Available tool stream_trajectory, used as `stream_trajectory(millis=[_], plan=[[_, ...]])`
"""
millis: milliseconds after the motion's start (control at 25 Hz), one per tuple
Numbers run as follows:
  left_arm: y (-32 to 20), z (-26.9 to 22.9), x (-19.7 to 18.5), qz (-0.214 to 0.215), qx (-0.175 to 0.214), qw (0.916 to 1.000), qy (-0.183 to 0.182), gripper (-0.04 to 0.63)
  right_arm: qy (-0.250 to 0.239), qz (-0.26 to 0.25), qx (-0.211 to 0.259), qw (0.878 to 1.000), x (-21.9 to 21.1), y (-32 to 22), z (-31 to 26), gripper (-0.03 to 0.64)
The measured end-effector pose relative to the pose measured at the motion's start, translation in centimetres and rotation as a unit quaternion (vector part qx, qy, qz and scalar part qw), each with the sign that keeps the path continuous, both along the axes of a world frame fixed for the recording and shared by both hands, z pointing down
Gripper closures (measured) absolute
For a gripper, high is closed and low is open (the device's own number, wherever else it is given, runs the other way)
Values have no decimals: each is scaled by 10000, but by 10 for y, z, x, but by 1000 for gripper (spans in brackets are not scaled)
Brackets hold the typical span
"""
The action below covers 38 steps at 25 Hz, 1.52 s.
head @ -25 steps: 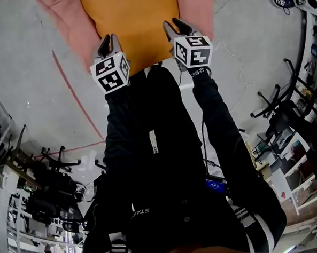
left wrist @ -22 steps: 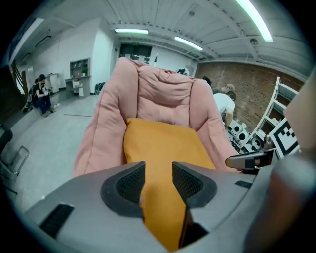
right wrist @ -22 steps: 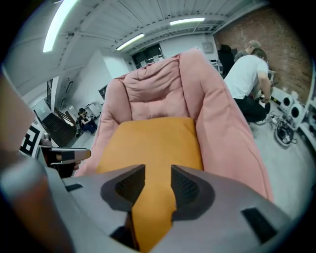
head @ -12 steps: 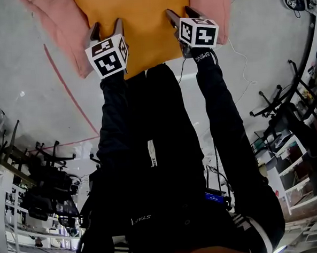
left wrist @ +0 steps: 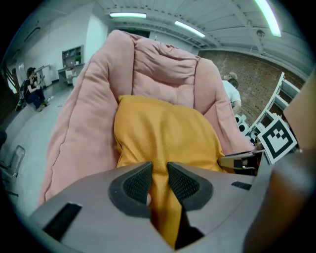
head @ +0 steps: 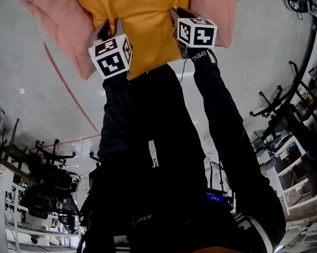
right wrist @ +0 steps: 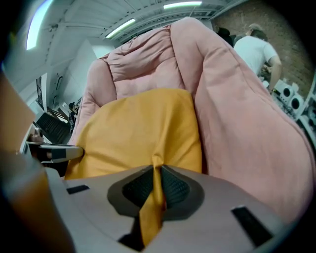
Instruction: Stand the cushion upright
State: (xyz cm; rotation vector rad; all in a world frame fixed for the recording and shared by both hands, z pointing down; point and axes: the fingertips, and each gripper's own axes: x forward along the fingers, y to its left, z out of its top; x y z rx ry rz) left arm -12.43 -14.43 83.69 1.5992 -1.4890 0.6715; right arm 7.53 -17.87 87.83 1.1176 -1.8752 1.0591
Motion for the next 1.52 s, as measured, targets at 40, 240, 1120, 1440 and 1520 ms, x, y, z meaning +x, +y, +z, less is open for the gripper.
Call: stream_trajectory(millis=[40, 240, 1120, 1440, 1520], plan=[[0, -4, 1, -42, 30, 10000, 5, 497, 15, 1, 47, 10000, 1, 0, -5, 571], [3, -32, 1, -280, 142, 9995, 47, 569, -6, 95, 199, 9998, 8, 3, -41, 595], [-77, -231, -9, -564, 1275, 9901, 165, 584, -125, 532, 1404, 9886, 3, -75, -257, 595], [-150, -288, -25, -470, 1947, 9797, -12, 586, -286, 731, 1949, 9777, -13, -144, -310, 597], [-164, -296, -28, -495, 2071, 9771, -43, 588, -315, 741, 2061, 9752, -16, -158, -318, 597]])
